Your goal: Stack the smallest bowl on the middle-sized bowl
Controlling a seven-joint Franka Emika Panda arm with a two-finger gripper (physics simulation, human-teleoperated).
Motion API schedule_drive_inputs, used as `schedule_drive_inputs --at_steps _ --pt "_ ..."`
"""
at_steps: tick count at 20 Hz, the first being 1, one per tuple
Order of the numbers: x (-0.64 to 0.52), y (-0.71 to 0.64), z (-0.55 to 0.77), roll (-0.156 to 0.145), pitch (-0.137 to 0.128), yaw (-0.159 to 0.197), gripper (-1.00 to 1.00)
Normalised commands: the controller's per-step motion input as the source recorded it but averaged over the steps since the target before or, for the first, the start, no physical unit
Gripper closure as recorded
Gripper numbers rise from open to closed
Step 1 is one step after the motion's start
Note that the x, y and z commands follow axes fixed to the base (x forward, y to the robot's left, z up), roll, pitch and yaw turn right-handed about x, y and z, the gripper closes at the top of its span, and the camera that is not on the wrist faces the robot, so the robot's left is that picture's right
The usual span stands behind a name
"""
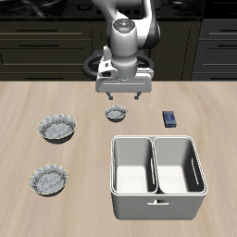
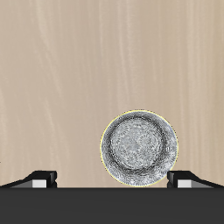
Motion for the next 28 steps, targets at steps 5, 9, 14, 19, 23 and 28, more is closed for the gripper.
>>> schedule_drive_inputs --at_steps 5,9,14,19,23,28 --pt "0.0 0.08 -0.16 0.008 0.018 0.007 -1.0" --pt "0.01 0.06 -0.16 0.004 0.015 0.014 -1.0" --pt "0.06 0.0 -0.2 -0.013 0.024 0.028 -1.0" --pt "0.04 -0.05 -0.16 -0.018 0.021 0.024 -1.0" --pt "0.0 0.0 -0.16 -0.007 0.022 0.03 -1.0" --pt "0.0 0.05 -0.14 0.011 0.023 0.014 -1.0"
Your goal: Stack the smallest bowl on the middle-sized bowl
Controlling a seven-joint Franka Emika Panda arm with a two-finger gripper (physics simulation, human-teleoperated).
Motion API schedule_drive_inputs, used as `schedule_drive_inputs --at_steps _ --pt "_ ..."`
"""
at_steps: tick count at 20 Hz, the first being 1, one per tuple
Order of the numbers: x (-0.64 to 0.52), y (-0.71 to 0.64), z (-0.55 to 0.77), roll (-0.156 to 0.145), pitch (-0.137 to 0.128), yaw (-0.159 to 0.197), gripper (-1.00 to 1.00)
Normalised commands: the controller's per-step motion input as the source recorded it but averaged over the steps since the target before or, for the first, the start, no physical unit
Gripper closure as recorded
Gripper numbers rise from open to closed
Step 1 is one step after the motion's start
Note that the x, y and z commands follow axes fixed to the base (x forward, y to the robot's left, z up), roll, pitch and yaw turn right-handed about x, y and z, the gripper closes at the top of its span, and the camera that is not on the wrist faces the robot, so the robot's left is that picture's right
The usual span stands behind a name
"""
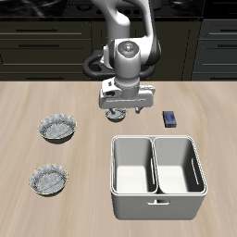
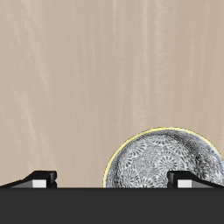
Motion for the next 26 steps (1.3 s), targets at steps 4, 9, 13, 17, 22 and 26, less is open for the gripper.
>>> schedule_drive_inputs --at_steps 4,9,13,17,22,26 --pt "-0.04 0.06 -0.12 0.023 -0.002 0.032 1.0" --pt "-0.02 0.02 -0.03 0.015 0.01 -0.019 1.0" --pt "0.01 -0.04 0.03 0.004 0.009 -0.02 1.0" --pt "0.01 -0.03 0.04 0.006 -0.006 -0.013 1.0" --pt "0.02 -0.01 0.13 0.009 -0.022 -0.008 1.0" --pt "0.04 0.01 0.19 0.0 -0.023 -0.007 1.0"
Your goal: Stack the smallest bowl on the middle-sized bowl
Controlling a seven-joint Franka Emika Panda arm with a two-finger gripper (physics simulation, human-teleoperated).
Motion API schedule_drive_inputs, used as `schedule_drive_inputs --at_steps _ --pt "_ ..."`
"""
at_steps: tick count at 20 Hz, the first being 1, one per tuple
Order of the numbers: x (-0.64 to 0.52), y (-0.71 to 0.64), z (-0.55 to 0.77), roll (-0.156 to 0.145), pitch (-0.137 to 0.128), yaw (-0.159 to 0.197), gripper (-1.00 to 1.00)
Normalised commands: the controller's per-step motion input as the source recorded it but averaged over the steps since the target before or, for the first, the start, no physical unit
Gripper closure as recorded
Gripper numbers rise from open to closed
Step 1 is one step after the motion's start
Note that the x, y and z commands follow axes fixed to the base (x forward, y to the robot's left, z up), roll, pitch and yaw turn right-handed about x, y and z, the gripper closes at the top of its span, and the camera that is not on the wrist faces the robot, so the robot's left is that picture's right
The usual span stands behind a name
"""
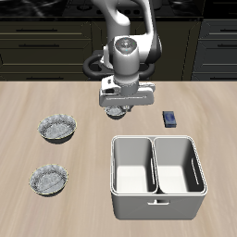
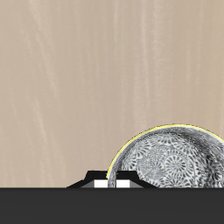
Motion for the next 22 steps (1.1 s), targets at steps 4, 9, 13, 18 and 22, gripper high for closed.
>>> schedule_drive_inputs --at_steps 4,9,13,18,22 --pt "0.0 0.01 0.39 0.009 -0.059 -0.006 1.0" --pt "0.0 -0.03 0.39 0.005 -0.056 -0.011 1.0" --pt "0.0 -0.11 0.53 -0.019 -0.078 0.007 1.0" --pt "-0.02 -0.01 0.21 0.008 -0.021 -0.002 1.0" --pt "0.07 -0.1 0.12 -0.016 -0.003 -0.003 1.0"
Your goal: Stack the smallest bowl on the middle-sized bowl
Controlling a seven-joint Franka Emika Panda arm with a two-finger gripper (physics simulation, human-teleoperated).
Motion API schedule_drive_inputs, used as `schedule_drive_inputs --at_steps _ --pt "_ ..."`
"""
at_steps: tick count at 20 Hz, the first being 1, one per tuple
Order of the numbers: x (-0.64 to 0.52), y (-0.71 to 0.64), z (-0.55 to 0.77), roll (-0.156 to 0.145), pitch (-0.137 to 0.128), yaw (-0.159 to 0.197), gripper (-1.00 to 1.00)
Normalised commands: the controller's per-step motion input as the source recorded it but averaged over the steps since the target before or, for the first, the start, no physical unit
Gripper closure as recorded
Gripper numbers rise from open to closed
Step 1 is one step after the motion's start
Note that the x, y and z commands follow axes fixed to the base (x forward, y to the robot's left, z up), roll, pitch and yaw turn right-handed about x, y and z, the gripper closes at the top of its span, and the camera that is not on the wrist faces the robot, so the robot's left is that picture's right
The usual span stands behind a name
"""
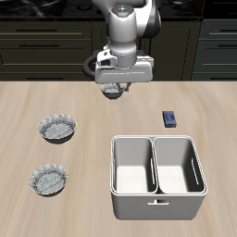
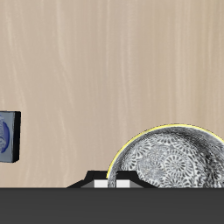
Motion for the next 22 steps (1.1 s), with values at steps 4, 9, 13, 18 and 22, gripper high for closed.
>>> schedule_drive_inputs --at_steps 4,9,13,18,22 --pt "0.19 -0.28 0.24 0.013 0.011 -0.021 1.0" --pt "0.12 -0.29 0.29 -0.016 -0.047 0.015 1.0" --pt "0.14 -0.34 0.31 -0.018 -0.028 -0.005 1.0" --pt "0.18 -0.41 0.23 -0.019 0.027 -0.044 1.0" --pt "0.07 -0.12 0.08 0.027 -0.002 0.024 1.0"
